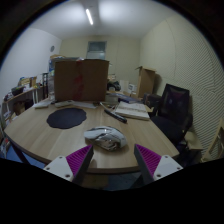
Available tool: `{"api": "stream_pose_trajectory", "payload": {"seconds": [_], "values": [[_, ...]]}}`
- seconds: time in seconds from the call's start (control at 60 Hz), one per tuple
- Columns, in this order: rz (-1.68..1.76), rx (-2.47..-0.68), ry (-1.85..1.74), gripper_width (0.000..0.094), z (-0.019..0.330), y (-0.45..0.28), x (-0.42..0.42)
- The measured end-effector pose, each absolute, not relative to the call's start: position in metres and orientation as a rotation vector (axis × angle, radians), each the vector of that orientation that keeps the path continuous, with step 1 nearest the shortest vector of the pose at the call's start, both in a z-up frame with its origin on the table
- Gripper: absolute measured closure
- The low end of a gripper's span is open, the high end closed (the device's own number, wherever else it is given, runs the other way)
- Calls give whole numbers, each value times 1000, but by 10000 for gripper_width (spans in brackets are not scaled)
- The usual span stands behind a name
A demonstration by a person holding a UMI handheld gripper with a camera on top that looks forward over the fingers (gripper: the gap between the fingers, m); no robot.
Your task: Arrange mouse
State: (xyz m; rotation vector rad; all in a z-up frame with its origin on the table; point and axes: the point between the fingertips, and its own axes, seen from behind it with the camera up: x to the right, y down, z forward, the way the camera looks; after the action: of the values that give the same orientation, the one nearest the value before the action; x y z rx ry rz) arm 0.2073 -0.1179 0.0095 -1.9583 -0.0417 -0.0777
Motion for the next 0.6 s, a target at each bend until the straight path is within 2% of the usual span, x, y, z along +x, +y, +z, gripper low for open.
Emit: {"api": "stream_pose_trajectory", "payload": {"seconds": [0.133,0.6], "values": [[-103,-1972,-70,83,-1,-97,223],[-88,-2012,-167,89,-2,-23,213]]}}
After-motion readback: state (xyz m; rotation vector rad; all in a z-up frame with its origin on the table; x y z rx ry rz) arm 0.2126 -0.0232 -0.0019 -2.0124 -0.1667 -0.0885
